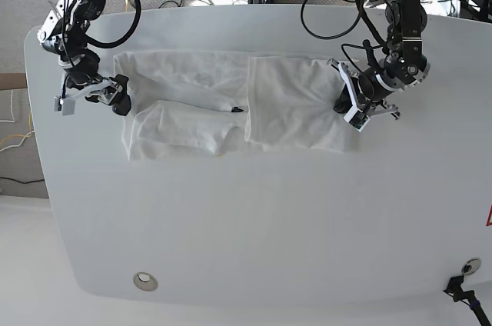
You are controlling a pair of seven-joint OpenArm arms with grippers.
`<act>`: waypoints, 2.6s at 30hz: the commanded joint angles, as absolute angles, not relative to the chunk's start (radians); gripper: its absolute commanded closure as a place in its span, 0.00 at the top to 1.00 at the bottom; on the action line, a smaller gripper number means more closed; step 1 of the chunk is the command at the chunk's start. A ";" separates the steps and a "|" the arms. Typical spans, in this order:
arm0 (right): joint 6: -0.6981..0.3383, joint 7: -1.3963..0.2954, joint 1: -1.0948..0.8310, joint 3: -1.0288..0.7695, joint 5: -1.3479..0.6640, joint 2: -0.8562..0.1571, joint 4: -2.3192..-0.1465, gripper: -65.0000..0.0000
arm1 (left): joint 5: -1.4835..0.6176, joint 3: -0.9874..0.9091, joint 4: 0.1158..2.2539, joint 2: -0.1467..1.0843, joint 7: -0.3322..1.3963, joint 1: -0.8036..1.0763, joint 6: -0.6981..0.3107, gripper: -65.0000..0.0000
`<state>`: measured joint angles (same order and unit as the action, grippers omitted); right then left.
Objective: Fold the T-shirt properly
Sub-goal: 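Grasp the folded half with the right gripper and lift it over, then lay the folded half onto the other half and open the right gripper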
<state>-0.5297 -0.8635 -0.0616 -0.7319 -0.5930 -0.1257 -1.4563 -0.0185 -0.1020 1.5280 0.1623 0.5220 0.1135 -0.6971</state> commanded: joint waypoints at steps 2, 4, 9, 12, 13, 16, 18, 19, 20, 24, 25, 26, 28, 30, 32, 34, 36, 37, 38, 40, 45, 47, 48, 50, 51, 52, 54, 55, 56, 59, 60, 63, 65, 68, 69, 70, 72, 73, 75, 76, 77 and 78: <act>-0.539 -0.848 -0.050 -0.711 -0.619 -0.124 -1.449 0.88 | -0.025 -0.105 1.543 0.171 0.507 0.101 -0.698 0.00; -0.539 -0.848 -0.050 -0.671 -0.619 -0.116 -1.454 0.88 | -0.025 -0.105 1.543 0.170 0.507 0.101 -0.698 0.00; -0.539 -0.845 -0.045 -0.602 -0.619 -0.079 -1.455 0.88 | -0.025 -0.105 1.546 0.168 0.507 0.108 -0.698 0.00; -0.538 -0.843 -0.044 -0.553 -0.619 -0.076 -1.455 0.83 | -0.027 -0.105 1.547 0.168 0.507 0.111 -0.698 0.00; -0.538 -0.843 -0.044 -0.542 -0.621 -0.067 -1.455 0.79 | -0.027 -0.105 1.547 0.170 0.507 0.111 -0.698 0.00; -0.538 -0.843 -0.044 -0.532 -0.621 -0.058 -1.455 0.69 | -0.027 -0.105 1.547 0.170 0.507 0.113 -0.698 0.00; -0.538 -0.843 -0.044 -0.532 -0.621 -0.058 -1.454 0.63 | -0.027 -0.105 1.547 0.170 0.507 0.113 -0.698 0.00; -0.538 -0.843 -0.044 -0.532 -0.621 -0.058 -1.454 0.59 | -0.027 -0.105 1.547 0.170 0.507 0.113 -0.698 0.00; -0.538 -0.843 -0.044 -0.530 -0.621 -0.058 -1.455 0.52 | -0.027 -0.105 1.547 0.170 0.507 0.113 -0.698 0.00; -0.532 -0.843 -0.042 -0.503 -0.618 -0.062 -1.481 0.01 | -0.027 -0.105 1.547 0.170 0.507 0.113 -0.698 0.00; -0.532 -0.845 -0.042 -0.503 -0.618 -0.059 -1.506 0.00 | -0.027 -0.105 1.547 0.168 0.507 0.113 -0.698 0.00; -0.532 -0.849 -0.044 -0.501 -0.618 -0.059 -1.529 0.00 | -0.027 -0.105 1.547 0.168 0.507 0.113 -0.698 0.00; -0.532 -0.851 -0.051 -0.470 -0.618 -0.059 -1.592 0.00 | -0.027 -0.105 1.547 0.166 0.507 0.113 -0.698 0.00; -0.530 -0.855 -0.079 -0.443 -0.621 -0.058 -1.675 0.00 | -0.027 -0.105 1.547 0.166 0.507 0.113 -0.698 0.00; -0.526 -0.883 -0.082 -0.401 -0.621 -0.044 -1.756 0.00 | -0.027 -0.105 1.547 0.166 0.507 0.113 -0.698 0.00; -0.504 -0.908 -0.085 -0.371 -0.621 -0.019 -1.825 0.00 | -0.027 -0.105 1.546 0.168 0.507 0.113 -0.698 0.00; -0.496 -0.934 -0.085 -0.308 -0.621 0.007 -1.868 0.00 | -0.025 -0.104 1.546 0.168 0.507 0.113 -0.698 0.00; -0.496 -0.938 -0.085 -0.272 -0.621 0.022 -1.880 0.00 | -0.025 -0.104 1.546 0.168 0.507 0.113 -0.698 0.00; -0.496 -0.938 -0.084 -0.240 -0.621 0.035 -1.890 0.00 | -0.025 -0.104 1.546 0.166 0.507 0.113 -0.698 0.00; -0.496 -0.938 -0.077 -0.179 -0.621 0.065 -1.888 0.00 | -0.025 -0.102 1.546 0.165 0.507 0.113 -0.698 0.00; -0.495 -0.937 -0.065 -0.058 -0.616 0.137 -1.883 0.00 | -0.025 -0.101 1.546 0.165 0.509 0.111 -0.698 0.00; -0.495 -0.937 -0.058 -0.018 -0.616 0.154 -1.874 0.00 | -0.025 -0.101 1.546 0.165 0.509 0.111 -0.698 0.00; -0.495 -0.935 -0.056 0.001 -0.616 0.157 -1.860 0.00 | -0.025 -0.101 1.546 0.165 0.509 0.111 -0.698 0.00; -0.495 -0.932 -0.036 0.038 -0.616 0.157 -1.828 0.00 | -0.025 -0.101 1.546 0.165 0.509 0.111 -0.698 0.00; -0.495 -0.932 -0.028 0.058 -0.616 0.157 -1.808 0.00 | -0.025 -0.101 1.546 0.165 0.509 0.111 -0.698 0.00; -0.495 -0.926 -0.025 0.067 -0.616 0.157 -1.788 0.00 | -0.025 -0.101 1.546 0.165 0.509 0.111 -0.698 0.00; -0.495 -0.894 -0.012 0.085 -0.621 0.157 -1.747 0.00 | -0.025 -0.101 1.546 0.165 0.509 0.111 -0.698 0.00; -0.495 -0.878 -0.010 0.099 -0.621 0.157 -1.725 0.00 | -0.025 -0.101 1.546 0.165 0.509 0.111 -0.698 0.00; -0.495 -0.862 -0.002 0.104 -0.621 0.157 -1.707 0.00 | -0.025 -0.101 1.546 0.165 0.509 0.110 -0.698 0.00; -0.495 -0.849 0.015 0.137 -0.621 0.157 -1.664 0.00 | -0.025 -0.101 1.547 0.165 0.509 0.110 -0.698 0.00; -0.495 -0.849 0.022 0.147 -0.621 0.157 -1.661 0.00 | -0.027 -0.101 1.547 0.163 0.509 0.108 -0.698 0.00; -0.495 -0.849 0.045 0.194 -0.618 0.157 -1.626 0.00 | -0.027 -0.101 1.547 0.163 0.509 0.108 -0.698 0.00; -0.492 -0.848 0.064 0.220 -0.618 0.157 -1.603 0.07 | -0.027 -0.104 1.554 0.165 0.509 0.107 -0.698 0.00; -0.437 -0.848 0.079 0.237 -0.618 0.157 -1.593 0.35 | -0.027 -0.120 1.615 0.170 0.510 0.107 -0.698 0.00; -0.423 -0.848 0.081 0.237 -0.618 0.157 -1.593 0.42 | -0.027 -0.136 1.635 0.171 0.510 0.107 -0.698 0.00; -0.414 -0.846 0.082 0.239 -0.618 0.157 -1.595 0.49 | -0.025 -0.157 1.658 0.171 0.510 0.107 -0.698 0.00; -0.410 -0.831 0.093 0.239 -0.618 0.157 -1.593 0.59 | -0.024 -0.206 1.695 0.174 0.510 0.105 -0.698 0.00; -0.410 -0.823 0.093 0.243 -0.618 0.157 -1.593 0.61 | -0.024 -0.223 1.713 0.191 0.512 0.105 -0.698 0.00; -0.410 -0.822 0.101 0.268 -0.616 0.157 -1.593 0.62 | -0.025 -0.240 1.744 0.222 0.512 0.104 -0.698 0.04; -0.410 -0.822 0.117 0.275 -0.616 0.157 -1.593 0.62 | -0.025 -0.246 1.759 0.234 0.512 0.094 -0.698 0.15; -0.410 -0.822 0.128 0.286 -0.616 0.157 -1.593 0.62 | -0.025 -0.269 1.774 0.242 0.512 0.091 -0.698 0.27; -0.410 -0.822 0.137 0.298 -0.616 0.157 -1.593 0.62 | -0.025 -0.302 1.787 0.243 0.512 0.091 -0.698 0.38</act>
<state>-0.4000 -0.8494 0.1116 0.2867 -0.5911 0.1463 -1.5742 -0.0078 -0.2909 1.7641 0.2306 0.5365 0.1043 -0.7002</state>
